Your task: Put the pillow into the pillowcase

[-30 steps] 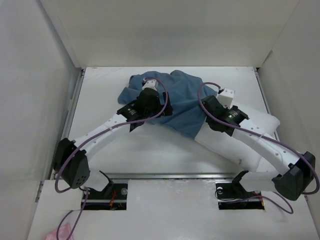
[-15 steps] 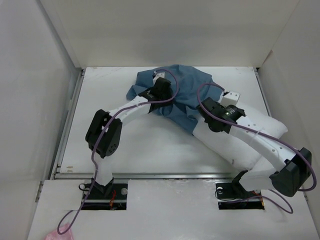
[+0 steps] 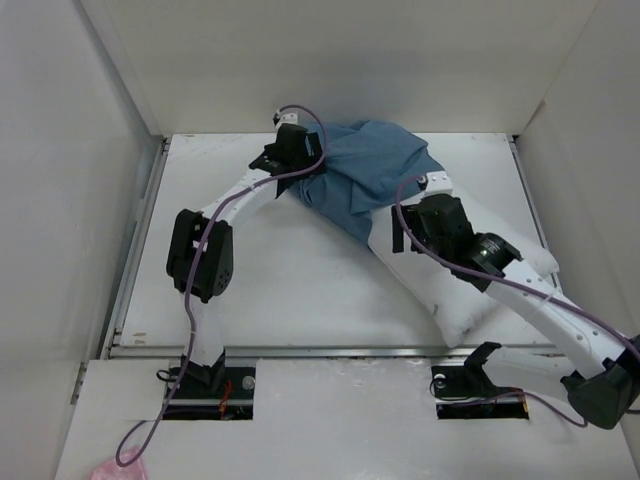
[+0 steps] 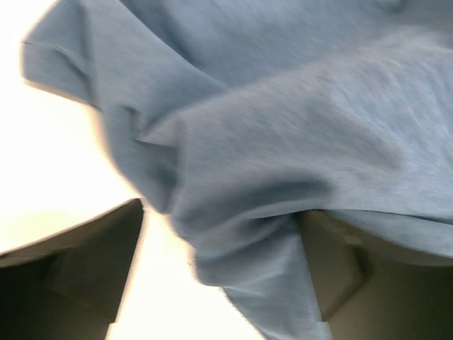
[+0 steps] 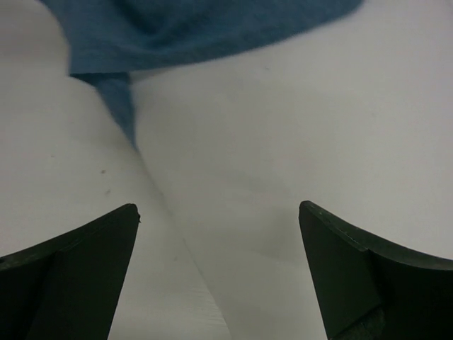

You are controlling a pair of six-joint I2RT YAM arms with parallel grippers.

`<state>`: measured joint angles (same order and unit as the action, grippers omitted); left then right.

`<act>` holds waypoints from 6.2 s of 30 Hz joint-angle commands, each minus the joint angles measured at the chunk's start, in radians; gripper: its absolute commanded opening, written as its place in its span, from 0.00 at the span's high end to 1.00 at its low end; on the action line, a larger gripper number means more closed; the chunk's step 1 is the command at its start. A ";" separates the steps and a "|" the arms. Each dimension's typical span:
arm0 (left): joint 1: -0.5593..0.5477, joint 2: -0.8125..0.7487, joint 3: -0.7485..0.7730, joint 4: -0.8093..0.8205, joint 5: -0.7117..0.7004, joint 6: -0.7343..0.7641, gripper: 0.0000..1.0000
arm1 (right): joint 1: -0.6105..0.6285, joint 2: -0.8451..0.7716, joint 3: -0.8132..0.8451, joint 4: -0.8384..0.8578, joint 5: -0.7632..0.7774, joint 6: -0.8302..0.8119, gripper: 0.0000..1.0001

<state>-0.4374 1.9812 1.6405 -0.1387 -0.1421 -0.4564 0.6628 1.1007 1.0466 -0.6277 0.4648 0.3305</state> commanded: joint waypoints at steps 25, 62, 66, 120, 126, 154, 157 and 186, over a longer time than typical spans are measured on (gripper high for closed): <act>-0.262 -0.398 -0.581 0.209 0.047 -0.010 0.00 | 0.066 0.519 0.122 0.318 -0.021 -0.203 1.00; -0.279 -0.148 -0.449 0.234 -0.223 -0.030 1.00 | -0.040 0.412 0.228 0.456 -0.389 -0.119 1.00; -0.368 -0.331 -0.574 0.375 -0.171 0.018 1.00 | -0.040 0.412 0.109 0.753 -0.463 -0.036 1.00; -0.370 -0.560 -0.095 -0.387 -0.395 0.002 0.00 | -0.064 0.198 0.104 0.570 -0.041 0.071 0.00; -0.284 -0.198 0.259 -0.514 -0.453 0.143 0.00 | -0.192 0.266 0.147 0.548 -0.209 0.022 0.00; -0.191 0.047 0.446 -0.484 -0.472 0.301 1.00 | -0.279 0.733 0.404 0.617 -0.831 -0.432 0.09; -0.192 0.022 0.446 -0.438 -0.439 0.327 1.00 | -0.269 0.824 0.463 0.540 -1.023 -0.432 0.52; -0.554 -0.108 0.589 -0.357 -0.378 0.302 1.00 | -0.157 0.006 -0.163 0.868 -0.723 -0.122 0.28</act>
<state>-0.9428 2.0052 2.2311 -0.4976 -0.4820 -0.1146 0.5518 1.2121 0.8223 0.6312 -0.4446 0.2134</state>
